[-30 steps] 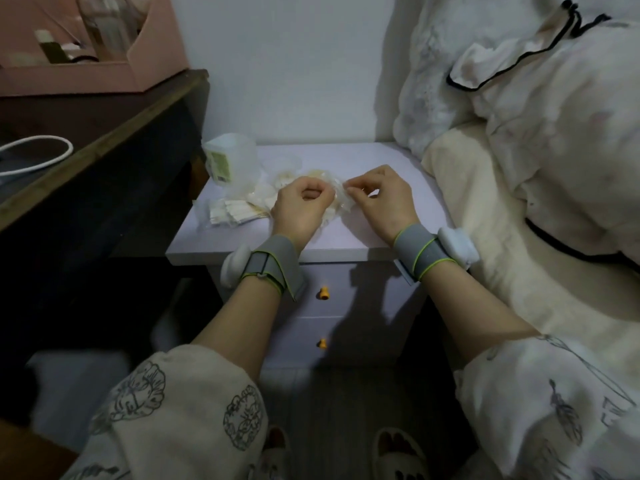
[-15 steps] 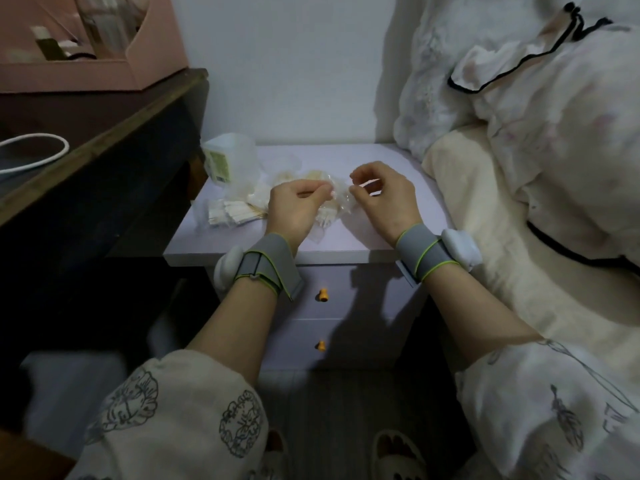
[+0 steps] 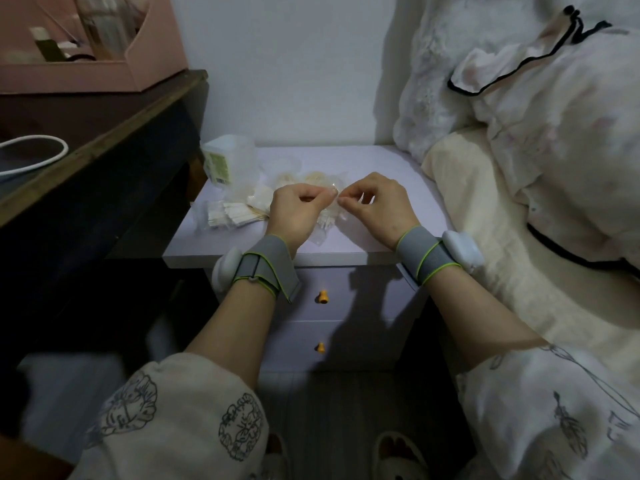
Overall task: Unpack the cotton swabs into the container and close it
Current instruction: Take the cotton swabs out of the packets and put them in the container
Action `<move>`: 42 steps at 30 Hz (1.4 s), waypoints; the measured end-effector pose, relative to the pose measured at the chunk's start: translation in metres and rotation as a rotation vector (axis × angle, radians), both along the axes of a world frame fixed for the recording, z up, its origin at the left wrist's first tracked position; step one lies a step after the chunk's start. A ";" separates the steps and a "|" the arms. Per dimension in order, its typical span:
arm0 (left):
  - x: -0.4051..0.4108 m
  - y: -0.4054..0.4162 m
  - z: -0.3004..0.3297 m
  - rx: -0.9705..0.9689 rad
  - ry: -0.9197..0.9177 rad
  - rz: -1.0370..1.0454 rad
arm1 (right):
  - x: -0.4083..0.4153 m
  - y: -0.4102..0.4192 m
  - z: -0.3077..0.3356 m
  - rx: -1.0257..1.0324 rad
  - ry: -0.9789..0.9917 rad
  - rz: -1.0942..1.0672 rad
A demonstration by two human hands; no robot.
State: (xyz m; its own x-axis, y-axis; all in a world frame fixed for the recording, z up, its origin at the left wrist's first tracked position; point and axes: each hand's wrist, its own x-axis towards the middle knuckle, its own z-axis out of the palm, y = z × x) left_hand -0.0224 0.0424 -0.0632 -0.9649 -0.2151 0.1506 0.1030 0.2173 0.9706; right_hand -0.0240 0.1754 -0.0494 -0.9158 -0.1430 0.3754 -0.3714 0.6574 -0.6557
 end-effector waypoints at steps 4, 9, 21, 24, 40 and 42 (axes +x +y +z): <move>0.002 0.000 0.000 -0.101 0.020 -0.017 | 0.001 0.000 -0.001 -0.026 -0.026 0.015; 0.006 0.003 0.005 -0.313 0.053 0.013 | 0.001 0.002 0.000 -0.169 -0.099 -0.003; 0.016 0.014 0.022 -0.354 0.082 -0.110 | -0.012 0.014 0.000 -0.372 -0.033 -0.111; 0.016 0.014 0.025 -0.318 0.128 -0.090 | -0.012 0.015 0.003 -0.514 -0.055 -0.147; 0.000 0.003 0.016 0.152 0.023 -0.070 | -0.007 0.013 0.008 -0.941 -0.248 0.049; -0.002 0.000 0.014 0.129 0.014 -0.044 | -0.007 0.014 0.006 -0.842 -0.182 0.006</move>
